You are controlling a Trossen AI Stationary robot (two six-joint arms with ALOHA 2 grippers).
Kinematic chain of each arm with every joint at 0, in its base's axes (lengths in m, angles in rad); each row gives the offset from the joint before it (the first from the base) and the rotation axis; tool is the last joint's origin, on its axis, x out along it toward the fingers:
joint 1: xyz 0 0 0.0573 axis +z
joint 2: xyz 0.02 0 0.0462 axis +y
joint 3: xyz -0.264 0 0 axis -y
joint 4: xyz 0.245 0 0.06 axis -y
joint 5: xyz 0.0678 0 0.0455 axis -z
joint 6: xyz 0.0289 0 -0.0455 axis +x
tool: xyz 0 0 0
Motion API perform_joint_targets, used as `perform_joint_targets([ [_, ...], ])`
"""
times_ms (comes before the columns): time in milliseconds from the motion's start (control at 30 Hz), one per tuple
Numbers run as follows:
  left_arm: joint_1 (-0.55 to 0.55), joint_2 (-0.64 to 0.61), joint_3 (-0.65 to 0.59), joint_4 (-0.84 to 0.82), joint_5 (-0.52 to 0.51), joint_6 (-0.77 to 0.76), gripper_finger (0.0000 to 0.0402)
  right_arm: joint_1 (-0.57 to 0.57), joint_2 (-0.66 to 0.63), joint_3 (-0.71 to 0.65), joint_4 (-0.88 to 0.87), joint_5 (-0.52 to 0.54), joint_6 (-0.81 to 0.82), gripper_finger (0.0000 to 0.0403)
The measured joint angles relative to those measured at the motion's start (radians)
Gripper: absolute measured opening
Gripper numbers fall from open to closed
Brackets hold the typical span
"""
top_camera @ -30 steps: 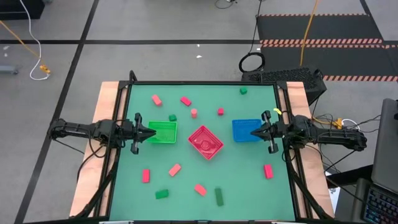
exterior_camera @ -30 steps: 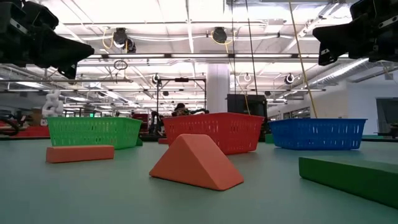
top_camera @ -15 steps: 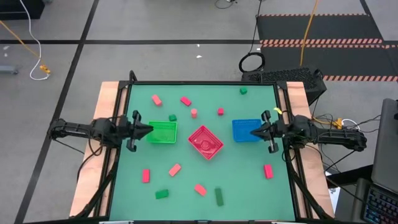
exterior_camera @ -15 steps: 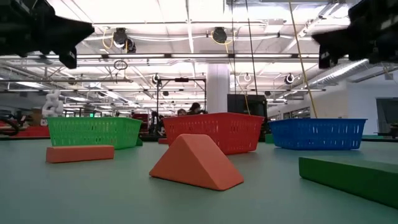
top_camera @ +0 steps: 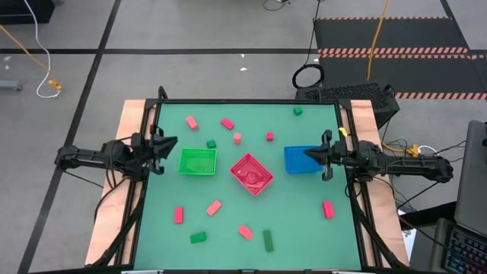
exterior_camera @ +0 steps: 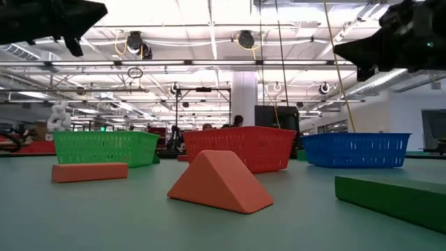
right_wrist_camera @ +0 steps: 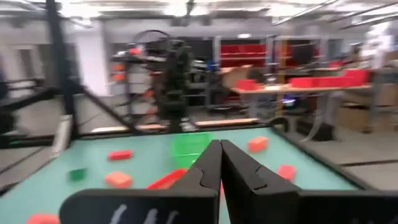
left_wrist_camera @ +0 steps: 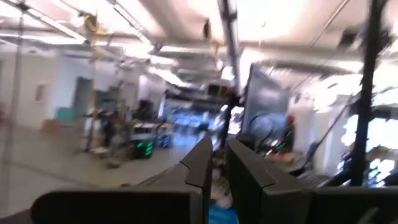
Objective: Sort & place blocks by color
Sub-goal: Put the pink block into the red bin
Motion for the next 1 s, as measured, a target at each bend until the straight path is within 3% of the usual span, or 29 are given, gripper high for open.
perform_joint_targets([
  [100, 0.010, 0.105, 0.078, -0.118, -0.092, 0.033, 0.0051, 0.000, 0.031, 0.000, 0.069, 0.096, -0.013, 0.0000],
  [200, 0.020, 0.242, 0.154, -0.136, -0.160, 0.069, 0.0073, -0.003, 0.059, 0.000, 0.093, 0.104, -0.057, 0.0000],
  [500, 0.053, 0.670, 0.392, -0.173, -0.421, 0.164, 0.0186, -0.002, 0.145, 0.000, 0.278, 0.154, -0.206, 0.0007],
  [600, 0.055, 0.772, 0.481, -0.244, -0.417, 0.145, 0.0224, -0.002, 0.179, 0.004, 0.326, 0.149, -0.240, 0.0034],
  [733, 0.034, 0.879, 0.599, -0.479, -0.268, 0.046, 0.0261, -0.002, 0.228, 0.023, 0.322, 0.148, -0.230, 0.0090],
  [833, 0.003, 0.954, 0.676, -0.652, -0.174, -0.056, 0.0276, -0.003, 0.264, 0.025, 0.331, 0.151, -0.197, 0.0136],
  [1000, -0.055, 1.062, 0.778, -0.855, -0.130, -0.196, 0.0278, -0.003, 0.327, 0.043, 0.367, 0.176, -0.123, 0.0195],
])
